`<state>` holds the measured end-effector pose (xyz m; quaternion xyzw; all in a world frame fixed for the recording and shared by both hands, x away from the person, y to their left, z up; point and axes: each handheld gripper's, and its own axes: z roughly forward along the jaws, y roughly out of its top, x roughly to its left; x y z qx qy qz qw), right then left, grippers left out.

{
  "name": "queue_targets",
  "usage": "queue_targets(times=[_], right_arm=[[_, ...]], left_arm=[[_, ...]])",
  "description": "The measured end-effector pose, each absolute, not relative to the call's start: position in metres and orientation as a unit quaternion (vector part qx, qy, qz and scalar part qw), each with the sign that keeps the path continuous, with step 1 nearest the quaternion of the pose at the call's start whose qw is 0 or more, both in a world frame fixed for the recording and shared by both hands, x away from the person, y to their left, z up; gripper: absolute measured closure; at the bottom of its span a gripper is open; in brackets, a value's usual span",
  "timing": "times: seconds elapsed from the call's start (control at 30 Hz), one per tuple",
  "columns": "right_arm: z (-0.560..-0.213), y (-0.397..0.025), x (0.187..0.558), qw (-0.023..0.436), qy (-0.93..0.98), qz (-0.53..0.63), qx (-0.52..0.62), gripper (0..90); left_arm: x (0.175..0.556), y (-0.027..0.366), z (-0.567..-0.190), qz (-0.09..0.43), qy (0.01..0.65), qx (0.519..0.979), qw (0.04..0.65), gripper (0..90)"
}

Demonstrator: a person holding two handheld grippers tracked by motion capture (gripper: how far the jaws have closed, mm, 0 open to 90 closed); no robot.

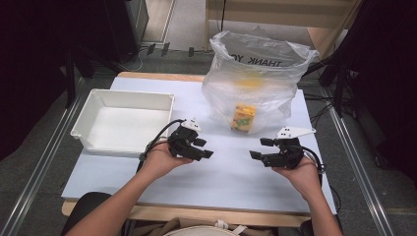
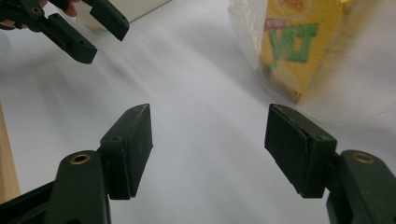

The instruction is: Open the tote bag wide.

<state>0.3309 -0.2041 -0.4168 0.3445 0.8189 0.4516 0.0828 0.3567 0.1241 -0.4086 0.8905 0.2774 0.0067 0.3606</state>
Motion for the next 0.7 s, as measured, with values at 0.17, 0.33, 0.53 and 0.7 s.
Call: queue_targets(times=[0.17,0.33,0.53,0.7], right_arm=[[-0.4165,-0.2042,0.3307,0.083,0.819,0.454,0.342,33.0],[-0.4160,-0.2051,0.3304,0.083,0.817,0.456,0.342,35.3],[-0.4158,-0.2073,0.3323,0.068,0.817,0.460,0.342,39.3],[-0.4169,-0.2086,0.3331,0.073,0.818,0.456,0.343,39.3]], left_arm=[[0.3559,0.1231,-0.4089,0.004,0.275,0.891,0.362,46.4],[0.3560,0.1224,-0.4091,0.002,0.275,0.891,0.360,46.3],[0.3562,0.1221,-0.4094,-0.001,0.273,0.891,0.362,47.5],[0.3572,0.1232,-0.4089,-0.001,0.275,0.890,0.364,47.2]])
